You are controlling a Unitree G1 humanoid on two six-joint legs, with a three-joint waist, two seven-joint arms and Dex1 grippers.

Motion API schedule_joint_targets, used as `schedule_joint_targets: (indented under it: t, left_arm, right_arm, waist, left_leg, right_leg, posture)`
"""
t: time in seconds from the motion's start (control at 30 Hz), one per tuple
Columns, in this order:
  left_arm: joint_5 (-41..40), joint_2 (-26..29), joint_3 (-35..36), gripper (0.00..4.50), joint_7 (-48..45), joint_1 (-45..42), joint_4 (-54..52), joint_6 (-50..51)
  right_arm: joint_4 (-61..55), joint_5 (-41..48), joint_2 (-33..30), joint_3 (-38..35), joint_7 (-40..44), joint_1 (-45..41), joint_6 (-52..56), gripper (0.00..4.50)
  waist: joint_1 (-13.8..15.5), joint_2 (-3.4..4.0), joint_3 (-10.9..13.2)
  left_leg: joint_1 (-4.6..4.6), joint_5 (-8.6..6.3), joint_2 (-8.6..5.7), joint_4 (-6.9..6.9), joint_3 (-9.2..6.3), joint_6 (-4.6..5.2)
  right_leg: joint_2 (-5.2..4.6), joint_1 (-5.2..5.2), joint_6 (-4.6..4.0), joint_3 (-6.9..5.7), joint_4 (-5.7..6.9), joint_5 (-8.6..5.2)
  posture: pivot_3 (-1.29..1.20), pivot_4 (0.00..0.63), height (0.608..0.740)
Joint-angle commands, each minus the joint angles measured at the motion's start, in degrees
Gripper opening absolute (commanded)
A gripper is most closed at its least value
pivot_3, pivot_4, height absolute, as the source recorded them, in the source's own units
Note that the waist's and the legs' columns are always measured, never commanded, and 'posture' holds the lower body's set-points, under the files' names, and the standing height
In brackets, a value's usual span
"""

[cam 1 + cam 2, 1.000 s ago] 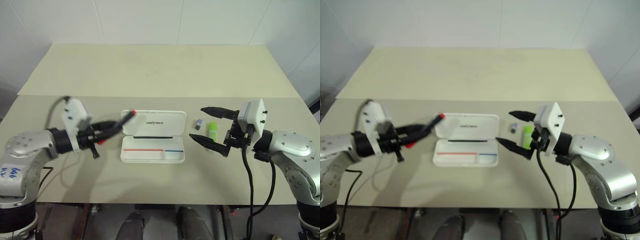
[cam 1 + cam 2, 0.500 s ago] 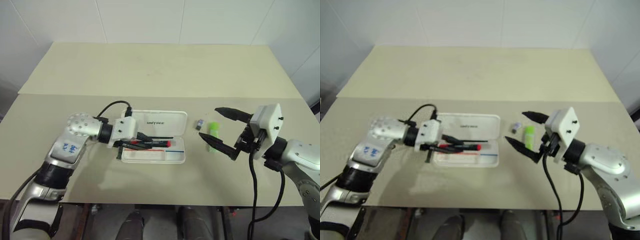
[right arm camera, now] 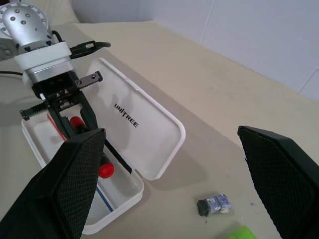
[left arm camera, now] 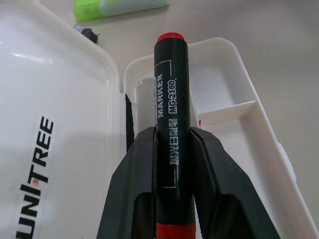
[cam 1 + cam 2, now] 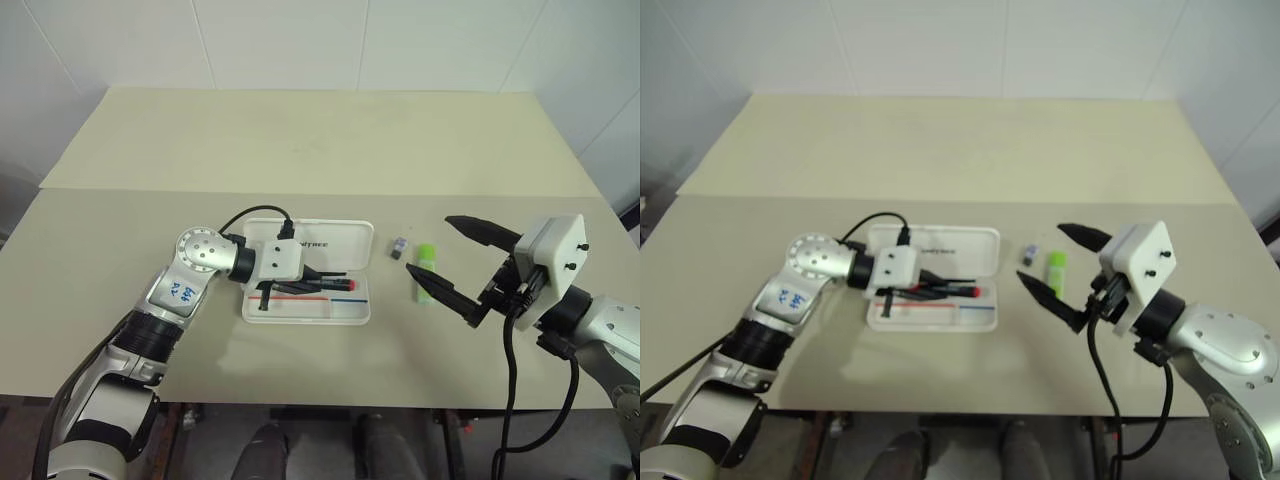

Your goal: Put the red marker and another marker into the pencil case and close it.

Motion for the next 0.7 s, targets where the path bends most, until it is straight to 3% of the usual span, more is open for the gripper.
schedule_joint_targets:
  t: [0.03, 0.07, 0.33, 0.43, 0.57, 0.63, 0.7]
  left_arm:
    - [-0.1, 0.2, 0.8, 1.72, 0.6, 0.5, -1.2, -0.9]
    - [0.4, 0.2, 0.7, 2.03, 1.1, 0.6, -1.4, -0.9]
    - [-0.9, 1.0, 2.1, 2.03, 2.2, 2.9, -4.5, 1.2]
    - [-4.6, 1.0, 3.4, 2.55, 0.7, 3.7, -8.4, 4.7]
    - [-6.5, 2.0, 4.4, 3.76, 0.2, 4.5, -12.1, 8.4]
    - [-10.9, 3.6, 6.9, 4.40, -1.3, 6.2, -16.5, 11.7]
    - [-14.4, 5.3, 9.3, 4.45, -1.8, 7.7, -20.6, 15.5]
  right_arm:
    - [-2.2, 1.1, -0.4, -1.8, -1.0, 0.0, -0.2, 4.50]
    - [-2.2, 1.2, -0.5, -1.8, -1.1, 0.0, -0.2, 4.50]
    - [-1.1, 1.7, -0.5, -0.8, -1.1, -1.2, -0.4, 4.50]
    - [-0.1, 1.8, -0.2, 0.5, -1.1, -2.3, -0.3, 4.50]
    - [1.7, 2.6, 0.6, 1.4, -2.8, -3.8, 1.4, 4.50]
    - [3.9, 1.3, 1.2, 2.5, -10.2, -5.4, 8.9, 4.50]
    - [5.4, 1.8, 4.1, 1.7, -20.4, -7.2, 17.9, 4.50]
  waist:
    - [0.1, 0.00, 0.0]
    - [0.1, 0.00, 0.0]
    - [0.0, 0.00, 0.0]
    - [0.0, 0.00, 0.0]
    - [0.1, 0.00, 0.0]
    - [-0.3, 0.00, 0.0]
    - [-0.2, 0.00, 0.0]
  left_leg:
    - [0.01, 0.01, 0.00, 0.02, 0.00, 0.01]
    - [0.01, 0.01, 0.00, 0.04, 0.00, 0.01]
    - [0.00, 0.01, 0.00, 0.05, 0.00, 0.01]
    - [0.00, 0.01, 0.01, 0.05, 0.00, 0.01]
    - [0.01, 0.01, 0.00, 0.05, 0.00, 0.01]
    - [0.03, 0.01, 0.01, 0.05, 0.00, 0.01]
    - [0.04, 0.01, 0.02, 0.03, 0.00, 0.00]
  right_leg:
    - [0.00, 0.01, 0.00, 0.00, 0.02, 0.00]
    - [0.00, 0.02, 0.01, 0.00, 0.03, 0.00]
    - [0.00, 0.04, 0.03, 0.00, 0.00, 0.01]
    - [0.00, 0.04, 0.02, 0.00, 0.00, 0.01]
    - [0.00, 0.04, 0.02, 0.00, 0.01, 0.01]
    - [0.00, 0.04, 0.02, 0.01, 0.02, 0.01]
    - [0.01, 0.03, 0.01, 0.02, 0.03, 0.01]
  posture:
    - [0.00, 0.150, 0.740]
    - [0.00, 0.150, 0.740]
    - [0.00, 0.150, 0.740]
    - [0.00, 0.150, 0.740]
    - [0.00, 0.150, 0.740]
    - [0.00, 0.150, 0.740]
    - [0.00, 0.150, 0.740]
